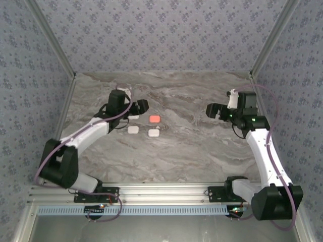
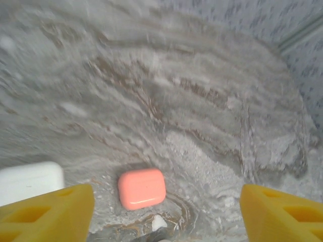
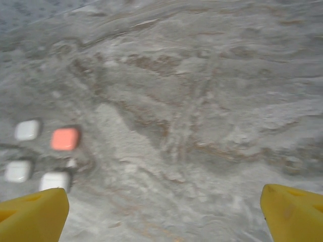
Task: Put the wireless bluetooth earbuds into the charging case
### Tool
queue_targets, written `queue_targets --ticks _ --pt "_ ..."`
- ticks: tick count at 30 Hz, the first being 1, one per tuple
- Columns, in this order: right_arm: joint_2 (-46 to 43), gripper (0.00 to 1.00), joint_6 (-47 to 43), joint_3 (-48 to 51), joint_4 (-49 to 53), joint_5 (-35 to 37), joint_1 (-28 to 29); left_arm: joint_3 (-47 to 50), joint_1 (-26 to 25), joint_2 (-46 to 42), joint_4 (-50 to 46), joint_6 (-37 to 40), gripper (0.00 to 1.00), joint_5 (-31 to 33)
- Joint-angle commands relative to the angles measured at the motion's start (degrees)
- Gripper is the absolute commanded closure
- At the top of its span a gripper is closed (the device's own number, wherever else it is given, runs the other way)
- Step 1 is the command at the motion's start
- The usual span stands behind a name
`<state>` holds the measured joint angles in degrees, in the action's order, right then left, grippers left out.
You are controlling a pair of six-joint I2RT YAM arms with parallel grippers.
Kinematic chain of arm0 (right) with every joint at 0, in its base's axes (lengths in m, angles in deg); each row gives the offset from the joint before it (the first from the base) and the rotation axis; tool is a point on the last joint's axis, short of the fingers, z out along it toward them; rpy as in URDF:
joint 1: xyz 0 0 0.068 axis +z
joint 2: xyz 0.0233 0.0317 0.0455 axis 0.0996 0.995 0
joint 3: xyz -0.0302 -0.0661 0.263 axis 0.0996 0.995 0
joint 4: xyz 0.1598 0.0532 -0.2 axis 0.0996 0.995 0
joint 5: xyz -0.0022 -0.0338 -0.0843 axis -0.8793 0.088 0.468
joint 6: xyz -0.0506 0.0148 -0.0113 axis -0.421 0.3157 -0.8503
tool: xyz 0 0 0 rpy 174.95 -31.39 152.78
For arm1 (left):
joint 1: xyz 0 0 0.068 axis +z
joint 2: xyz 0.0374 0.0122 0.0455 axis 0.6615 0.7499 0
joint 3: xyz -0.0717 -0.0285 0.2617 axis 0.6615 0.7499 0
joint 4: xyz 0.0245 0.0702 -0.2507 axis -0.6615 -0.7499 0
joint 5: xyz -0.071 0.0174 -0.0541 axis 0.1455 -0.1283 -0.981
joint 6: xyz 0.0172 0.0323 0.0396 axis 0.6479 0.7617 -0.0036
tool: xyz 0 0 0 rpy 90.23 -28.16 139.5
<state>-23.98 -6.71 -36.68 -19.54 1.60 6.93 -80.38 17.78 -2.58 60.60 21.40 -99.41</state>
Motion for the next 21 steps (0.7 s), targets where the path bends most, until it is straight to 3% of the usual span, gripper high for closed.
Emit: queue_targets --ticks 1,6,9,12,15,21 --pt "-4.8 0.00 1.3 5.7 -3.7 12.4 -1.0 3.8 1.0 -7.6 -5.3 4.3 0.16 10.4" --pt "-11.8 0.00 1.3 17.0 -15.3 17.1 -2.4 11.6 2.8 -19.3 -4.8 6.6 0.01 24.7" --pt "-13.4 0.00 2.0 22.2 -20.3 19.1 -3.6 18.0 4.0 -24.6 0.7 9.4 0.01 30.3" --pt "-15.4 0.00 -0.6 29.8 -30.7 16.0 -4.8 24.7 4.4 -28.5 7.0 11.8 0.01 37.0" --pt "-14.5 0.00 -1.4 35.3 -39.6 18.6 -5.2 28.0 5.8 -30.4 7.9 14.5 0.01 38.1" --pt "-4.1 0.00 -6.9 40.1 -53.6 19.6 -5.1 29.6 9.5 -28.9 6.2 18.1 0.01 38.4"
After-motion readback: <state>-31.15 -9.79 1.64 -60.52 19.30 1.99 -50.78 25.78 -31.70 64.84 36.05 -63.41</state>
